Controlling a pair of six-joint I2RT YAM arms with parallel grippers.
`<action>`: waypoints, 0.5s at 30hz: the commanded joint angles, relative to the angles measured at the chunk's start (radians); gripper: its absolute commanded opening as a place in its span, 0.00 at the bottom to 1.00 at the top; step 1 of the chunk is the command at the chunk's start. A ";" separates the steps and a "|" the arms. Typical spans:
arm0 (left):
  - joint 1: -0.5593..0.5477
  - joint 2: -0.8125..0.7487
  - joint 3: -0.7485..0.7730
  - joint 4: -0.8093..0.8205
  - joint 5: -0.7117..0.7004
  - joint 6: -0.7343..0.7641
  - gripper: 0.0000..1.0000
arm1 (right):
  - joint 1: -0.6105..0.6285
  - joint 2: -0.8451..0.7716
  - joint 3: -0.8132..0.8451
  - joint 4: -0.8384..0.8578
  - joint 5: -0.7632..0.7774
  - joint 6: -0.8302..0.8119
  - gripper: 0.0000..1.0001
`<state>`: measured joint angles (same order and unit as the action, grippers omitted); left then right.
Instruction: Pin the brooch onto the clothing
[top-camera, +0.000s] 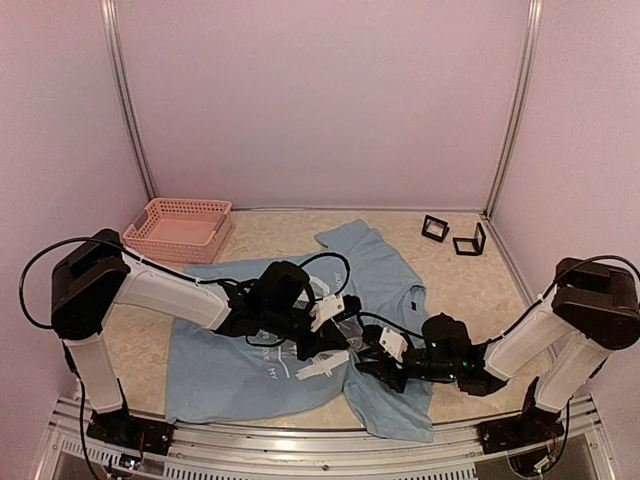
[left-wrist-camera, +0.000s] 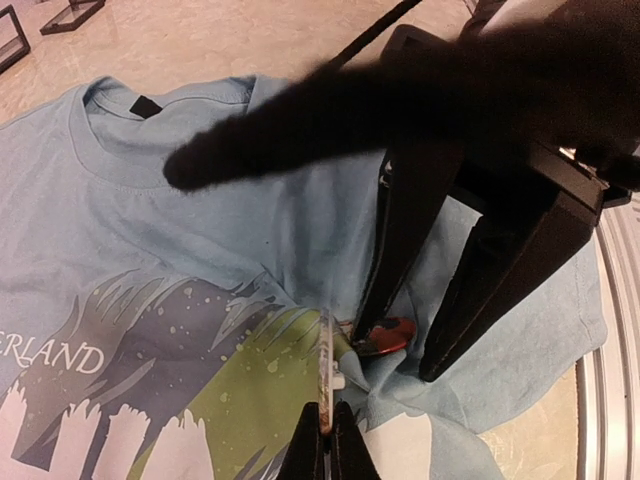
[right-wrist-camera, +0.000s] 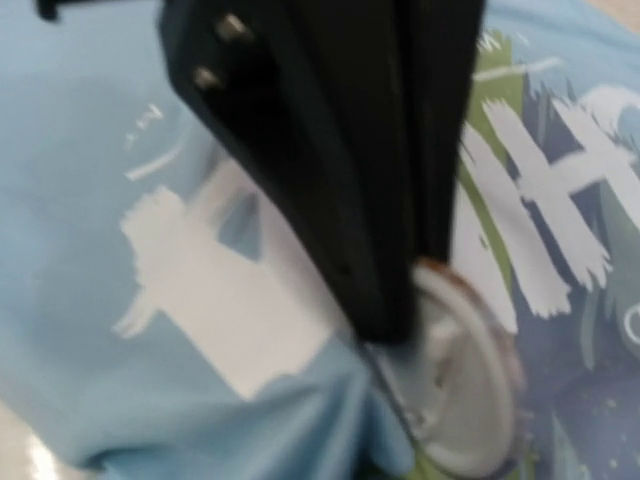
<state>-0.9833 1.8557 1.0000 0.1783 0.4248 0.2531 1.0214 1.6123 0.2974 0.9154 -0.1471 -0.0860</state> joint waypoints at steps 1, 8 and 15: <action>0.000 -0.033 -0.003 -0.003 0.024 -0.011 0.00 | 0.012 0.029 0.038 0.033 0.057 0.035 0.27; 0.000 -0.048 -0.008 -0.024 0.041 -0.001 0.00 | 0.010 0.059 0.063 0.014 0.075 0.063 0.00; -0.007 -0.074 -0.012 -0.088 0.080 0.047 0.00 | -0.015 0.032 0.086 -0.076 0.082 0.071 0.00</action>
<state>-0.9817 1.8328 0.9989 0.1326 0.4438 0.2634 1.0245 1.6588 0.3588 0.8959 -0.0925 -0.0353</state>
